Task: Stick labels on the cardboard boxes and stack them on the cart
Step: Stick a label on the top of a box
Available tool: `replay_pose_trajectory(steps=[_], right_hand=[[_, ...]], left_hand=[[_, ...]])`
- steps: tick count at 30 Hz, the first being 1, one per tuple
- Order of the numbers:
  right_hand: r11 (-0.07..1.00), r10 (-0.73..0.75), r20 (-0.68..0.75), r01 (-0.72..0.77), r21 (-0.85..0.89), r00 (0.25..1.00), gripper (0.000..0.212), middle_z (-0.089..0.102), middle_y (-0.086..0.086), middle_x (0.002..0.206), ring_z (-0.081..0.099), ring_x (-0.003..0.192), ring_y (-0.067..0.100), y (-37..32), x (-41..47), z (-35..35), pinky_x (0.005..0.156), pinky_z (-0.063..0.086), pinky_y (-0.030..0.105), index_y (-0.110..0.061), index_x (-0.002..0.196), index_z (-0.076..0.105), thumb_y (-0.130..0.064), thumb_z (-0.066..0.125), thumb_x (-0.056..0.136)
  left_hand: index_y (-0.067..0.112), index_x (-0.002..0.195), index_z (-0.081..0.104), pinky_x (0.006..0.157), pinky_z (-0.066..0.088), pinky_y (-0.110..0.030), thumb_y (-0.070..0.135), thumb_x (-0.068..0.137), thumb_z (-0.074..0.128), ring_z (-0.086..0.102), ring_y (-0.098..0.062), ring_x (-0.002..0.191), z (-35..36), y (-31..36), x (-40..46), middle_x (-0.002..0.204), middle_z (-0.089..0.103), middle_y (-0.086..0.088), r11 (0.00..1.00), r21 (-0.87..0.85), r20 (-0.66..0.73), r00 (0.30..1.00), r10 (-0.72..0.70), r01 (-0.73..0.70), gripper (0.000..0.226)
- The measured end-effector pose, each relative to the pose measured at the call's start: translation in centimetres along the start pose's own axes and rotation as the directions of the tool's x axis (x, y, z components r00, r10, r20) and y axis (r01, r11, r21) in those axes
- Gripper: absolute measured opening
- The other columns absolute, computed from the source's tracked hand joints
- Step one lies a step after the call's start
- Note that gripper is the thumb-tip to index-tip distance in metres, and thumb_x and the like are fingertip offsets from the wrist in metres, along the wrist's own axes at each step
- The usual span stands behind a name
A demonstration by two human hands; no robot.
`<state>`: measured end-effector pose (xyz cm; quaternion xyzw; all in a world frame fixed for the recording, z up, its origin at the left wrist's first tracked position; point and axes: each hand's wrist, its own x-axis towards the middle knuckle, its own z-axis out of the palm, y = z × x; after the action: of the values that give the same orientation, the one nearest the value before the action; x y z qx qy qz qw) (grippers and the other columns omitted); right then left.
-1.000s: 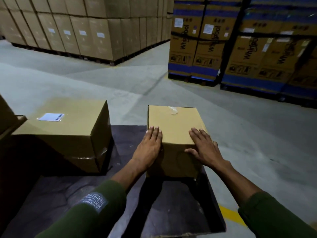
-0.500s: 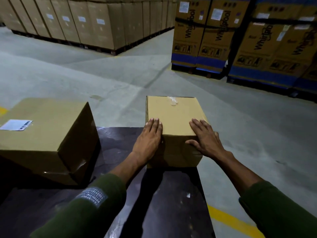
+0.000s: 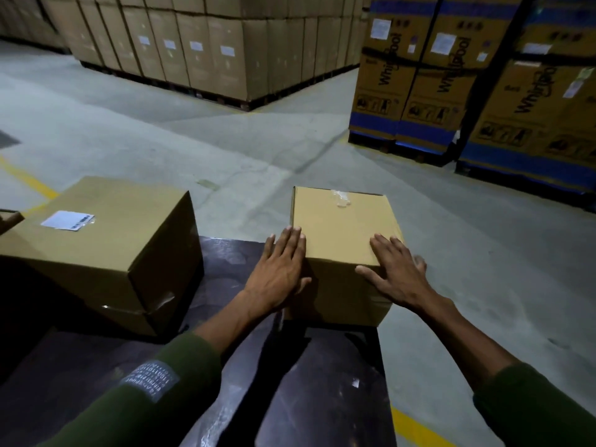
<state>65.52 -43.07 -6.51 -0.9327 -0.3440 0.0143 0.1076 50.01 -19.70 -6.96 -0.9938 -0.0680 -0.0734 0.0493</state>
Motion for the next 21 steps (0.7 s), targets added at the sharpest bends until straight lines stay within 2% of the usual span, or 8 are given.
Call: replay_pose_trajectory(steps=[3, 5, 7, 10, 14, 19, 21], right_hand=[[0.997, -0.074, -0.188, 0.067, -0.047, 0.979, 0.081, 0.033, -0.001, 0.159, 0.020, 0.150, 0.021, -1.6, -0.1, 0.1, 0.113, 0.012, 0.066, -0.023, 0.149, 0.036, -0.075, 0.022, 0.088], [0.988, -0.152, -0.310, 0.146, -0.044, 0.939, 0.072, 0.048, 0.002, 0.149, 0.033, 0.144, 0.023, -3.8, 0.1, 0.4, 0.112, 0.018, 0.066, -0.021, 0.140, 0.048, -0.067, 0.027, 0.089], [0.973, -0.228, -0.369, 0.223, -0.058, 0.901, 0.059, 0.054, 0.003, 0.142, 0.040, 0.139, 0.024, -6.6, 0.2, 0.7, 0.111, 0.023, 0.065, -0.020, 0.134, 0.054, -0.057, 0.034, 0.092], [0.936, -0.346, -0.391, 0.346, -0.073, 0.853, 0.045, 0.057, 0.003, 0.137, 0.044, 0.135, 0.024, -11.4, 0.3, 1.4, 0.111, 0.025, 0.064, -0.020, 0.129, 0.057, -0.046, 0.045, 0.094], [0.893, -0.435, -0.363, 0.445, -0.061, 0.824, 0.047, 0.060, 0.002, 0.132, 0.050, 0.129, 0.023, -17.5, 0.5, 3.0, 0.110, 0.027, 0.061, -0.019, 0.126, 0.061, -0.047, 0.041, 0.094], [0.840, -0.504, -0.354, 0.542, 0.010, 0.788, 0.041, 0.061, 0.000, 0.126, 0.052, 0.122, 0.023, -24.8, 0.5, 4.8, 0.105, 0.035, 0.056, -0.020, 0.121, 0.061, -0.046, 0.045, 0.094], [0.824, -0.524, -0.347, 0.566, 0.022, 0.778, 0.039, 0.061, 0.000, 0.125, 0.053, 0.121, 0.022, -27.8, 0.6, 5.4, 0.102, 0.037, 0.054, -0.021, 0.120, 0.060, -0.046, 0.044, 0.094]], left_hand=[[0.003, 0.155, -0.001, 0.122, -0.005, -0.049, 0.053, 0.099, 0.038, -0.015, -0.031, 0.150, 0.0, -1.6, -2.9, 0.164, -0.007, -0.017, 0.996, -0.002, -0.075, 0.993, -0.092, 0.093, 0.085], [0.002, 0.155, 0.003, 0.122, -0.004, -0.050, 0.052, 0.100, 0.038, -0.012, -0.032, 0.150, -0.2, -3.2, -4.9, 0.163, -0.004, -0.018, 0.988, 0.012, -0.104, 0.983, -0.149, 0.151, 0.083], [0.001, 0.155, 0.011, 0.122, 0.000, -0.052, 0.052, 0.098, 0.041, -0.006, -0.033, 0.151, -0.7, -5.1, -6.9, 0.163, 0.006, -0.019, 0.980, 0.049, -0.130, 0.974, -0.187, 0.194, 0.082], [0.000, 0.152, 0.026, 0.122, 0.009, -0.053, 0.049, 0.094, 0.053, 0.007, -0.033, 0.151, -1.4, -7.8, -9.9, 0.160, 0.021, -0.019, 0.957, 0.107, -0.149, 0.955, -0.254, 0.271, 0.081], [-0.002, 0.147, 0.035, 0.118, 0.021, -0.053, 0.039, 0.085, 0.066, 0.021, -0.035, 0.148, -2.6, -10.8, -14.0, 0.156, 0.032, -0.020, 0.934, 0.132, -0.209, 0.930, -0.301, 0.332, 0.081], [-0.003, 0.146, 0.037, 0.119, 0.017, -0.051, 0.038, 0.088, 0.051, 0.022, -0.036, 0.147, -3.8, -15.6, -18.6, 0.155, 0.033, -0.021, 0.898, 0.186, -0.236, 0.906, -0.353, 0.398, 0.072], [-0.003, 0.146, 0.037, 0.119, 0.018, -0.053, 0.035, 0.086, 0.061, 0.022, -0.037, 0.147, -3.9, -17.8, -20.0, 0.155, 0.032, -0.021, 0.893, 0.193, -0.227, 0.904, -0.364, 0.407, 0.075]])
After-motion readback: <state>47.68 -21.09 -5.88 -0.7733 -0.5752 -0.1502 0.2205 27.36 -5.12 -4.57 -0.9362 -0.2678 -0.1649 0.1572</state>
